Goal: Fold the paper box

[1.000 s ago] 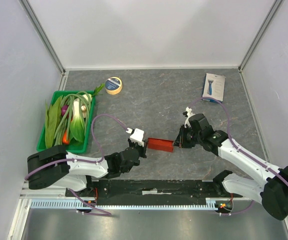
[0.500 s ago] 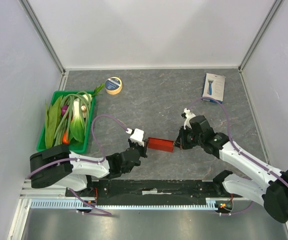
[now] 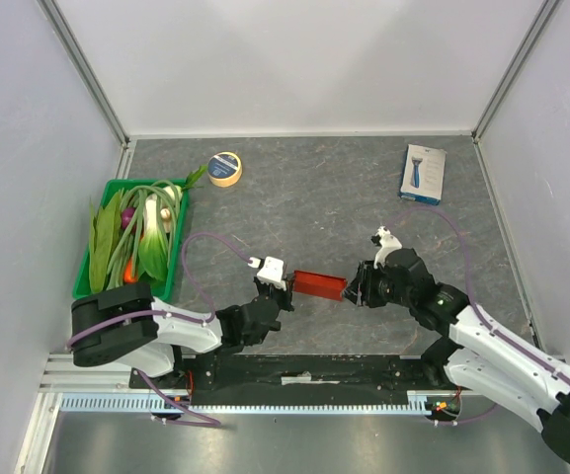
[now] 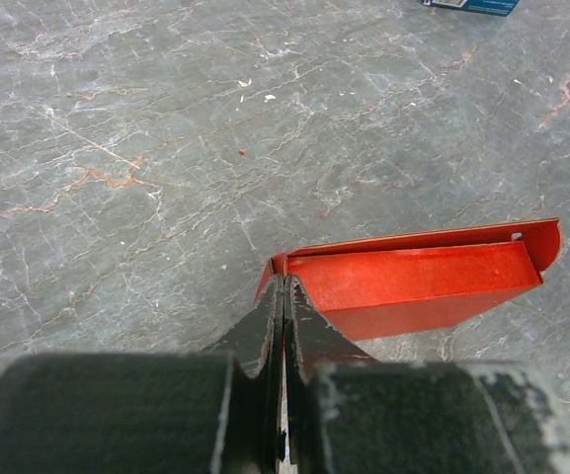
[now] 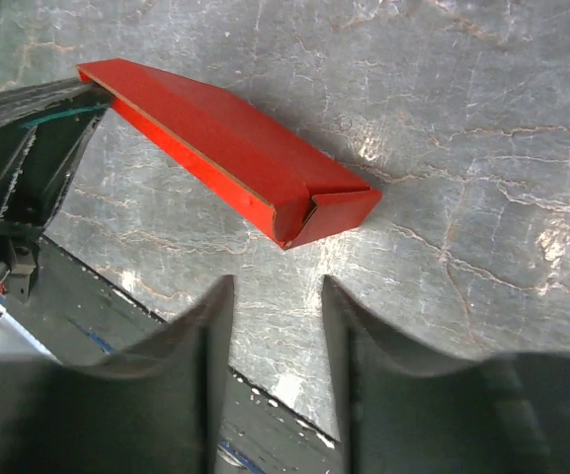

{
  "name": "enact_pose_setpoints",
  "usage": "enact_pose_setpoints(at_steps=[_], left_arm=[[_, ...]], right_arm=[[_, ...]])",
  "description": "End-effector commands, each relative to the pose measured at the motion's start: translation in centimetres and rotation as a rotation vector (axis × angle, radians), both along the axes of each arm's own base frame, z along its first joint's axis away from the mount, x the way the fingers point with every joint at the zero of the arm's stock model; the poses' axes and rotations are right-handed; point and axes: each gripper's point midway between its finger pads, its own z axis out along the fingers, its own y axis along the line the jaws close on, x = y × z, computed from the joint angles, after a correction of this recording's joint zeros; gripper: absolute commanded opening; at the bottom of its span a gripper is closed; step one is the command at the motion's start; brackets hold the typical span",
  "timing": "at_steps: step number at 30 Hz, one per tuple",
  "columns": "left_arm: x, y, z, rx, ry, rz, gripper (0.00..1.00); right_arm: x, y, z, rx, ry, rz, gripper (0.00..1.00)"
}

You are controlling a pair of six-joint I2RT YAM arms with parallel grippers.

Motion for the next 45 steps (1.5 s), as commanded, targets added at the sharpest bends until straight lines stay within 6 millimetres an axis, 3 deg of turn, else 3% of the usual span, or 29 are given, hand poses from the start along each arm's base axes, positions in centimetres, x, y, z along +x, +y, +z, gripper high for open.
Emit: enact_pose_setpoints(at_steps=[1, 4, 5, 8, 10, 14, 16, 17, 18, 24, 33, 45], left_arm=[[-1.8, 3.0, -6.4, 0.24, 0.101, -0.024, 0.02], [-1.8, 2.9, -6.2, 0.238, 0.095, -0.027, 0.02], [-1.8, 3.0, -6.2, 0.24, 0.094, -0.028, 0.02], [-1.8, 3.1, -6.1, 0.24, 0.091, -0.026, 0.02], [-1.8, 2.9, -6.0, 0.242, 0.09, -0.031, 0.02], [-1.9, 2.8, -6.0, 0.248, 0.087, -0.036, 0.02], [-1.9, 2.8, -6.1, 0.253, 0.087, -0.041, 0.02], [-1.9, 2.9, -6.1, 0.254, 0.087, -0.037, 0.02], [-1.9, 3.0, -6.1, 0.253, 0.087, -0.033, 0.02], [-1.9, 3.0, -6.1, 0.254, 0.085, -0.034, 0.02], [-1.9, 3.0, -5.9, 0.25, 0.078, -0.036, 0.02], [-1.9, 3.1, -5.9, 0.246, 0.079, -0.036, 0.02]], right_arm=[[0.3, 0.1, 2.6, 0.079, 0.033, -0.105, 0.55], [0.7, -0.3, 3.2, 0.117, 0.093, -0.203, 0.72], [0.8, -0.2, 3.4, 0.145, 0.116, -0.232, 0.85], [1.7, 1.6, 5.2, 0.169, 0.023, -0.092, 0.96], [3.0, 1.1, 5.9, 0.012, -0.125, 0.034, 0.98], [4.4, 2.1, 7.8, -0.09, -0.321, 0.197, 0.95], [4.0, 3.3, 6.7, -0.174, -0.344, 0.283, 0.92], [5.1, 2.8, 7.1, -0.256, -0.384, 0.233, 0.91], [4.1, 3.6, 6.2, -0.315, -0.38, 0.285, 0.9], [3.6, 3.9, 4.6, -0.589, -0.477, 0.286, 0.82], [2.6, 4.8, 2.9, -0.768, -0.518, 0.414, 0.82], [1.8, 5.8, 1.2, -0.893, -0.547, 0.443, 0.65]])
